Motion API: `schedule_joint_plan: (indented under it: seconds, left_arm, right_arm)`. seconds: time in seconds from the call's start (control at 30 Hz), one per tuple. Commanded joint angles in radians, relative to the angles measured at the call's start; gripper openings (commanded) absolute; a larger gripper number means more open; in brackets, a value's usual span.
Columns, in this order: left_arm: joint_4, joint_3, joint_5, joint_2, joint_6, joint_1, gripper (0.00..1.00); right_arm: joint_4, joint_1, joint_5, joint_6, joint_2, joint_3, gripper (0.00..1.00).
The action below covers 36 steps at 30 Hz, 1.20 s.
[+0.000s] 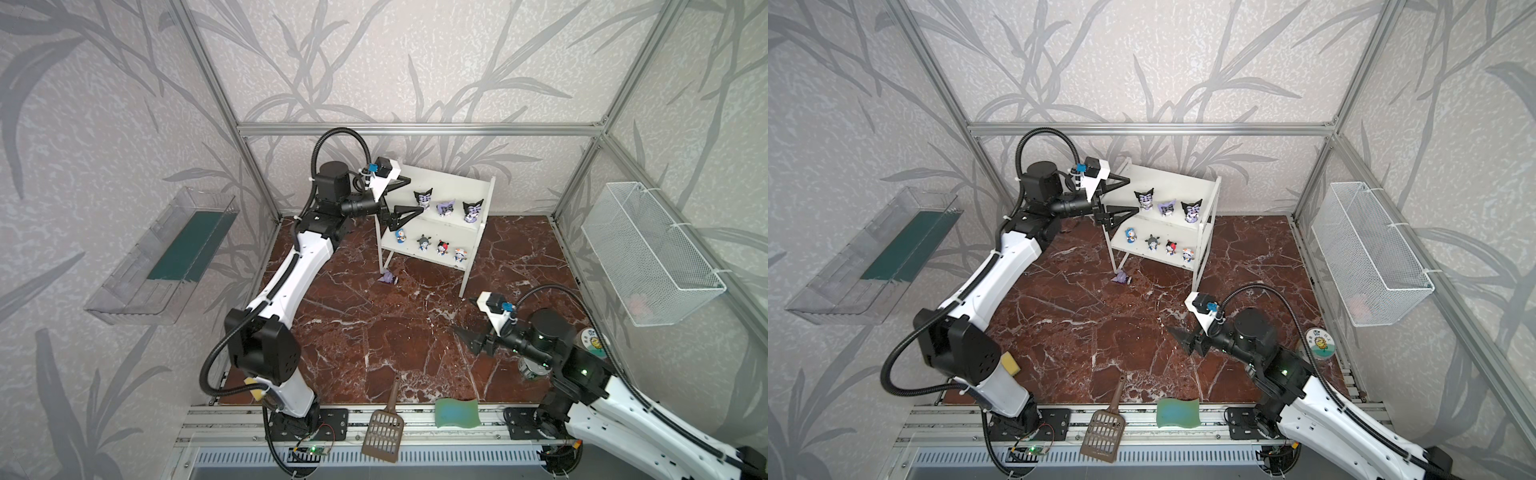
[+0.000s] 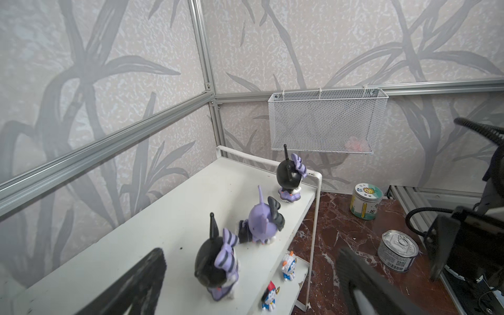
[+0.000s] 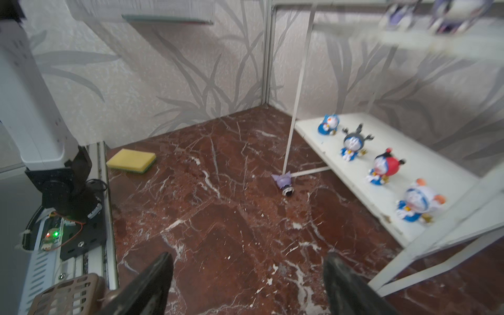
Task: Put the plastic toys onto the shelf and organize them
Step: 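Open the left gripper and release the Kuromi beside the others, then withdraw the left arm while the right gripper reaches toward the fallen purple Kuromi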
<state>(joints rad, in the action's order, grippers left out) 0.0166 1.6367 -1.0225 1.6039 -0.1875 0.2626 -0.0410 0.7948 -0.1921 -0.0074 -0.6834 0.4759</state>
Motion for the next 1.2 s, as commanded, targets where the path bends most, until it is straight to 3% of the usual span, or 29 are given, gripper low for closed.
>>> schedule_joint_plan:
  seconds: [0.0, 0.23, 0.37, 0.47, 0.73, 0.9, 0.97, 1.17]
  left_arm:
    - [0.066, -0.113, 0.149, -0.143, -0.017, -0.012, 0.99]
    - [0.016, -0.489, 0.436, -0.479, 0.14, -0.012, 0.99]
    - [0.119, -0.639, 0.521, -0.687, 0.179, -0.012, 0.99]
    - [0.203, -0.714, 0.546, -0.831, 0.19, -0.012, 0.99]
    - [0.369, -0.784, 0.617, -1.077, 0.184, -0.012, 0.99]
    - [0.397, -0.814, 0.624, -1.136, 0.183, -0.012, 0.99]
    - [0.399, -0.825, 0.624, -1.15, 0.183, -0.011, 0.99]
    - [0.388, -0.855, 0.614, -1.162, 0.188, -0.012, 0.99]
  right_arm:
    - [-0.28, 0.009, -0.064, 0.058, -0.141, -0.083, 0.85]
    - [-0.658, 0.138, 0.102, -0.031, -0.72, -0.012, 0.85]
    - [-0.91, 0.147, 0.186, -0.011, -1.07, 0.095, 0.85]
    - [-1.023, 0.15, 0.254, 0.005, -1.245, 0.18, 0.86]
    - [-0.823, 0.116, 0.426, 0.143, -1.434, 0.443, 0.87]
    - [-0.74, 0.08, 0.393, 0.161, -1.476, 0.539, 0.87]
    - [-0.603, 0.074, 0.402, 0.174, -1.482, 0.602, 0.87]
    - [-0.425, 0.073, 0.408, 0.177, -1.51, 0.719, 0.87]
